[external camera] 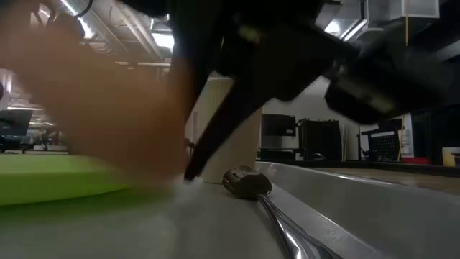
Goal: Pick and place plate/cup/fork/spoon on tray
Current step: Put the fork on the left side of the spoon on the serving tray
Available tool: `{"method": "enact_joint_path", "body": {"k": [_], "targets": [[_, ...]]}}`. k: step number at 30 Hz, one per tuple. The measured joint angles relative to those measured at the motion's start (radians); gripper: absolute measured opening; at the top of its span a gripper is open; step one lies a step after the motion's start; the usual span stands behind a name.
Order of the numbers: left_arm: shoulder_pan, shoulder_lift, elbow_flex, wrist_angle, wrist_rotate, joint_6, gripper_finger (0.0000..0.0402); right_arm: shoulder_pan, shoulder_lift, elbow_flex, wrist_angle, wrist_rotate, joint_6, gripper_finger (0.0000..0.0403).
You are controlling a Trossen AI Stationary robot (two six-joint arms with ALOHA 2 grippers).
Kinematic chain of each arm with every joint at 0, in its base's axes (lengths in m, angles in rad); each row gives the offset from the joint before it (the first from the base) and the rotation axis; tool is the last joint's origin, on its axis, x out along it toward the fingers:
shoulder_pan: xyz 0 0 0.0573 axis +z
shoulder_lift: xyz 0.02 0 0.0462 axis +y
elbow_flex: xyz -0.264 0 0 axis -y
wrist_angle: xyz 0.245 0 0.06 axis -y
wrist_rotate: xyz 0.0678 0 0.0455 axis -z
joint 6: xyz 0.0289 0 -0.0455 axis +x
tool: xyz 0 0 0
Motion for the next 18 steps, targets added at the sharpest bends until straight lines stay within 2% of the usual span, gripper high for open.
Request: {"method": "enact_joint_path", "body": {"k": [8,14,18], "targets": [[0.0,0.0,0.0,-0.005,0.075,-0.002,0.0,0.0,0.016,0.001,-0.055,0.018,0.052,0.0045],[0.0,0.0,0.0,-0.008,0.129,-0.002,0.0,0.0,0.016,0.001,-0.064,0.026,0.064,0.0085],[0.0,0.0,0.0,-0.007,0.13,-0.002,0.0,0.0,0.016,0.001,-0.062,0.026,0.044,0.0089]]}}
